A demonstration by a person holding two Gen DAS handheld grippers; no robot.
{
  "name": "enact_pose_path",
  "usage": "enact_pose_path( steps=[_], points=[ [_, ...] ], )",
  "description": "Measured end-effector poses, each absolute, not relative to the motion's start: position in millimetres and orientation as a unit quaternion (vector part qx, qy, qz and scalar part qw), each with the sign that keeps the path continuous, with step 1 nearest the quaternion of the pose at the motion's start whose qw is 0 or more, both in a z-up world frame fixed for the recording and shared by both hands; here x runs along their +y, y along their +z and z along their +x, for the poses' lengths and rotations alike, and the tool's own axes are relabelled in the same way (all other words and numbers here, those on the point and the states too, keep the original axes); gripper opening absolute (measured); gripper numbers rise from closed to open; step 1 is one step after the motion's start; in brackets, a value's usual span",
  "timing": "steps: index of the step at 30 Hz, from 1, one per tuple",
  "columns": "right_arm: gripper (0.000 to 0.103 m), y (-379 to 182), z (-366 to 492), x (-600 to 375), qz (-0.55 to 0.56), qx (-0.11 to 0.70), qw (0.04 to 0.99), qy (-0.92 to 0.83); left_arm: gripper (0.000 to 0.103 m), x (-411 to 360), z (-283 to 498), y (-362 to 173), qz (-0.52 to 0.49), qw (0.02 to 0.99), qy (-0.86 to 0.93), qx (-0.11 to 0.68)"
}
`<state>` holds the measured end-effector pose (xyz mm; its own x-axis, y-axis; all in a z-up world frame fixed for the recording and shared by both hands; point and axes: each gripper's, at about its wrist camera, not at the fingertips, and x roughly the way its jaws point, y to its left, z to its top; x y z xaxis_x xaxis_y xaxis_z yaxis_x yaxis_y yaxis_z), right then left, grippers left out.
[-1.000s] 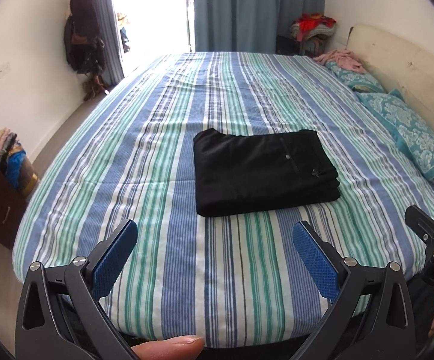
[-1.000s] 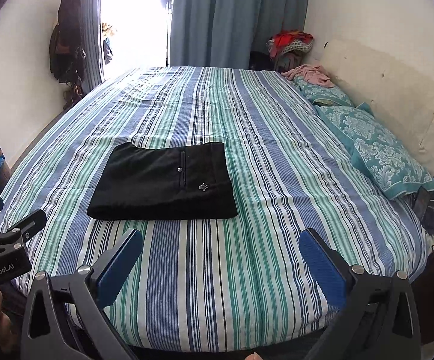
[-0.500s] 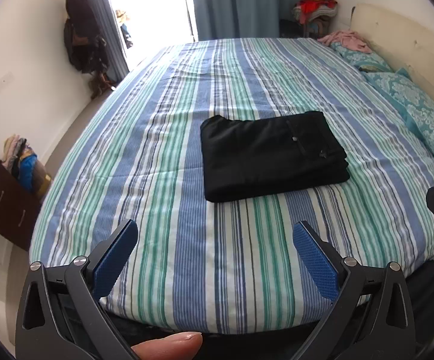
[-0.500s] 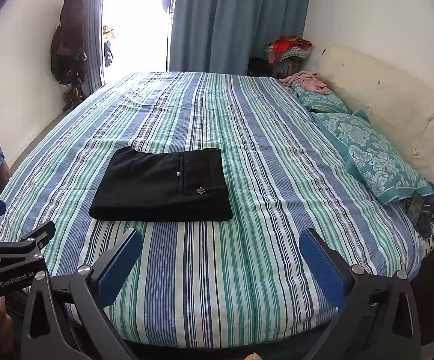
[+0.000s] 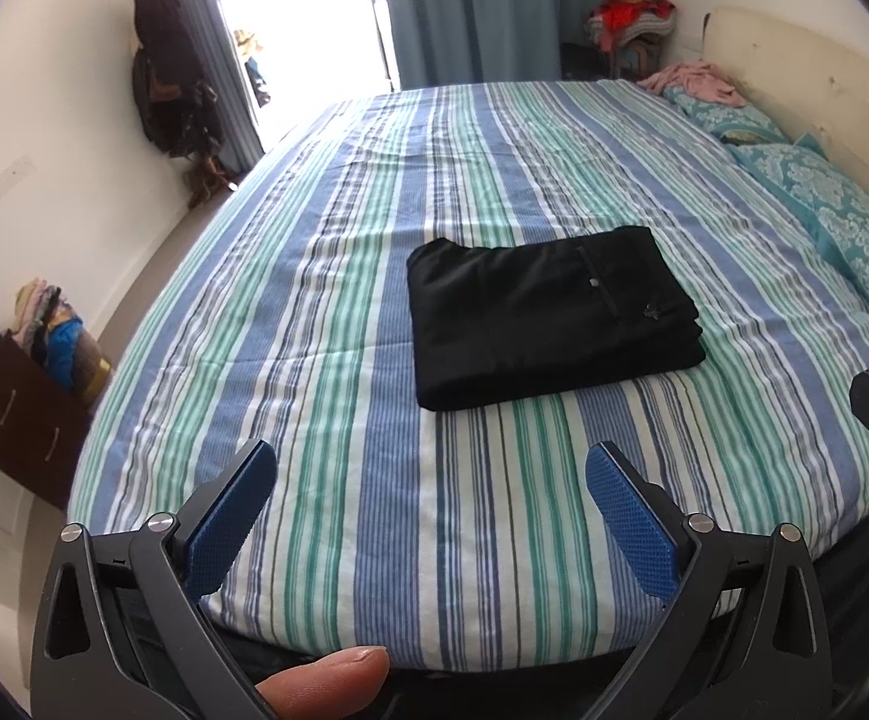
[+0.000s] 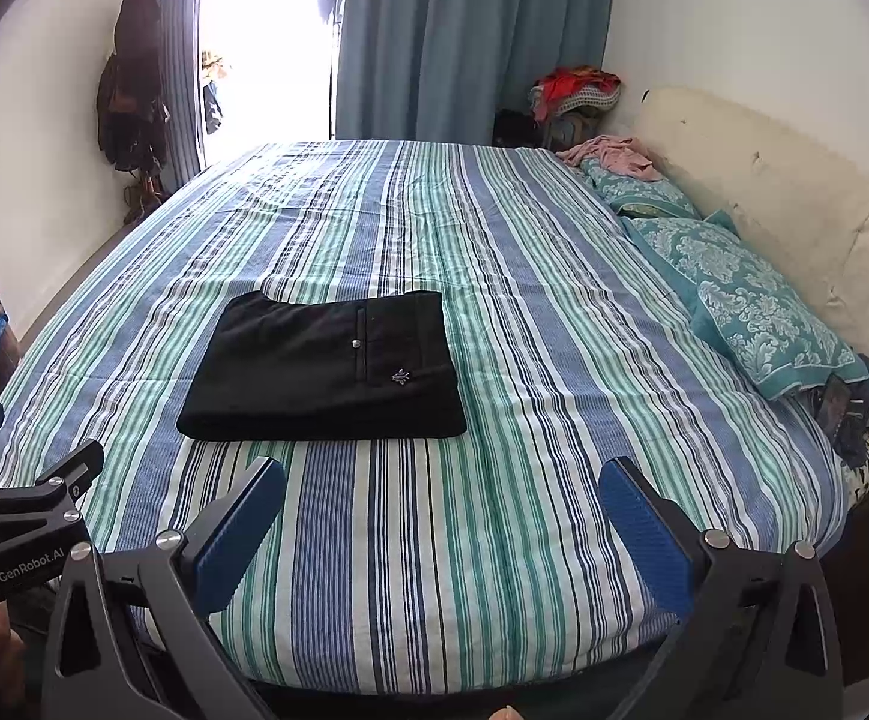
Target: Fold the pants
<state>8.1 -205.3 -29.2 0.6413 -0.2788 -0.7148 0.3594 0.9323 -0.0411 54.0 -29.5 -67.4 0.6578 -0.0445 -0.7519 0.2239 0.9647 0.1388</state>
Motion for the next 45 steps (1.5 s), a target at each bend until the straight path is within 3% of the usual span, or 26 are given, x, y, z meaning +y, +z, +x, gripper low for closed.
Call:
enact_pose_path(
  steps=[45],
  points=[
    [0.103, -5, 0, -201, 0.071, 0.361, 0.921, -0.129, 0.102, -27, 45, -41, 0.099, 0.912, -0.057, 0.393]
  ],
)
